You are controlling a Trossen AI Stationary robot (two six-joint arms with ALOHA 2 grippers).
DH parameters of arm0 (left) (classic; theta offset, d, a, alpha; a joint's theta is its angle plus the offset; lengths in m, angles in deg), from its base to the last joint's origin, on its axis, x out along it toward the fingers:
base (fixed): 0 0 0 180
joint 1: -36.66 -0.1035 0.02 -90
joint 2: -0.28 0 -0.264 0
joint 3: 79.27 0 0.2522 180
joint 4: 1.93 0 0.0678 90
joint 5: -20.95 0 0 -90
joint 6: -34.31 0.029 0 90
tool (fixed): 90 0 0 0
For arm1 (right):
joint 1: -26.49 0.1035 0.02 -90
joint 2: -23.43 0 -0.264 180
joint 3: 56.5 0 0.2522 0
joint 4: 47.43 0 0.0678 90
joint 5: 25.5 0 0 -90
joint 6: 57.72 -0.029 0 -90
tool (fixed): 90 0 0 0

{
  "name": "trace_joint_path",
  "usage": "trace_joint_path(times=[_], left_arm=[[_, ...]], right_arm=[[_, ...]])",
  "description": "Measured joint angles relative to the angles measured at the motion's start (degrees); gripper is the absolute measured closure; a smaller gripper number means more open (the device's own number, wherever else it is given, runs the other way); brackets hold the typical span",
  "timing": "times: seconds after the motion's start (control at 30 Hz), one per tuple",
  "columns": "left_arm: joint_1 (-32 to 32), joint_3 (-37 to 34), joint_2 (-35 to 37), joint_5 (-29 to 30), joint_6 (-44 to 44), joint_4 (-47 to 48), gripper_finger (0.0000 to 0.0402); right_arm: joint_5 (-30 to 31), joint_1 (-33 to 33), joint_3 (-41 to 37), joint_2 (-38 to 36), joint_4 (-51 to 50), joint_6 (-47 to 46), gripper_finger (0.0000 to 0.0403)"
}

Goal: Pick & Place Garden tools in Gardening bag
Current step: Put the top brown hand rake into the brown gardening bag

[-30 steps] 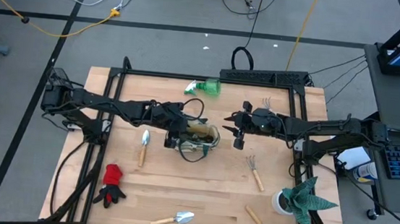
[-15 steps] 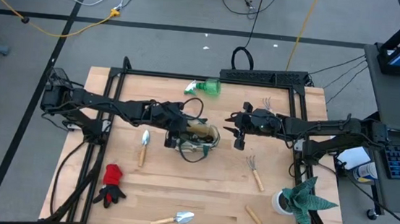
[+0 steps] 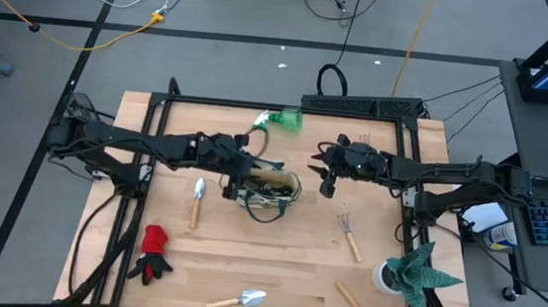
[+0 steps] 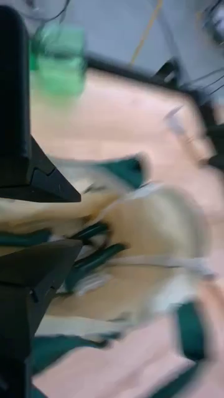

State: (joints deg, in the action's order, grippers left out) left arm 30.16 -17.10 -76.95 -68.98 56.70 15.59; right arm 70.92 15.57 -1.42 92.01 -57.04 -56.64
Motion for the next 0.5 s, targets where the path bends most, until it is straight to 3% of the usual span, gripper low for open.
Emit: trace_joint_path(times=[0.27, 0.5], left_arm=[[0.0, 0.1, 8.0, 0.5, -0.4, 1.5, 0.0289], [0.0, 0.1, 11.9, 7.3, -0.2, 3.6, 0.0289]], right_arm=[[0.0, -4.6, 0.0, 0.0, 0.0, 0.0, 0.0273], [0.0, -8.4, 0.1, 0.0, -0.2, -0.5, 0.0273]])
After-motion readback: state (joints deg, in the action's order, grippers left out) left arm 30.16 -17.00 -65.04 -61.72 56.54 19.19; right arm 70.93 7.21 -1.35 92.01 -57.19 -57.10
